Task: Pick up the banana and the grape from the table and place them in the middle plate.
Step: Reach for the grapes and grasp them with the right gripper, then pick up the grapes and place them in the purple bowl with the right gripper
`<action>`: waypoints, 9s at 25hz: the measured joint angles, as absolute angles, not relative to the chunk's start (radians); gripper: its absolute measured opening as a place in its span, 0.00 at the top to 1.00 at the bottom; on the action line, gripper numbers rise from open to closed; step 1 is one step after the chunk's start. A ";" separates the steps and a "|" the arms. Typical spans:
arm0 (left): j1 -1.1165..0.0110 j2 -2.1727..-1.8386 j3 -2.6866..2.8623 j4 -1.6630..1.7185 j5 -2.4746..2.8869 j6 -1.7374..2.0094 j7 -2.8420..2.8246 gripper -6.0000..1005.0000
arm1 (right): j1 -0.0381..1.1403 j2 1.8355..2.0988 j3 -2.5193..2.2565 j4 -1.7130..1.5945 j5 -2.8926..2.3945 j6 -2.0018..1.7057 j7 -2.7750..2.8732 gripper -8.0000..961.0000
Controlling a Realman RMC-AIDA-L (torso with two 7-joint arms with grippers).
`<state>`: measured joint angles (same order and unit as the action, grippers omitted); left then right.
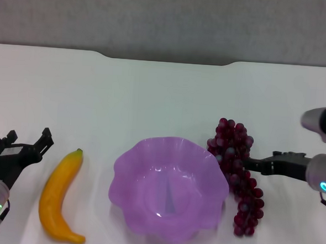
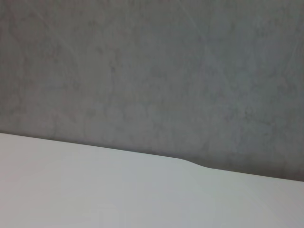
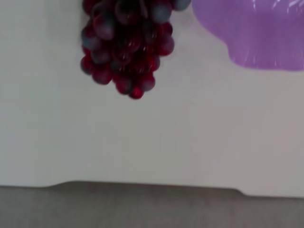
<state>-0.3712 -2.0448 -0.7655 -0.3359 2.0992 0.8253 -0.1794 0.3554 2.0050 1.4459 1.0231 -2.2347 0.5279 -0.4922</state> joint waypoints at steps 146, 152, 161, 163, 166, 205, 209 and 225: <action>-0.369 -2.048 -0.758 -0.340 2.097 0.824 -0.179 0.12 | 0.436 2.010 0.846 0.748 -2.086 -0.233 -0.477 0.63; -0.368 -2.048 -0.758 -0.340 2.096 0.824 -0.179 0.12 | 0.423 2.009 0.829 0.760 -2.088 -0.268 -0.479 0.64; -0.363 -2.048 -0.758 -0.341 2.095 0.825 -0.179 0.12 | 0.384 2.009 0.824 0.791 -2.123 -0.325 -0.481 0.65; -0.362 -2.048 -0.758 -0.341 2.095 0.825 -0.179 0.12 | 0.368 2.010 0.824 0.805 -2.140 -0.345 -0.481 0.65; -0.362 -2.048 -0.758 -0.341 2.095 0.826 -0.179 0.12 | 0.351 2.009 0.829 0.818 -2.161 -0.359 -0.482 0.66; -0.356 -2.048 -0.758 -0.341 2.094 0.827 -0.179 0.12 | 0.300 2.006 0.824 0.862 -2.210 -0.446 -0.495 0.74; -0.356 -2.047 -0.758 -0.341 2.094 0.826 -0.179 0.12 | 0.267 2.006 0.828 0.888 -2.244 -0.480 -0.496 0.75; -0.353 -2.046 -0.760 -0.340 2.096 0.824 -0.179 0.12 | 0.183 2.000 0.869 1.090 -2.283 -0.457 -0.637 0.75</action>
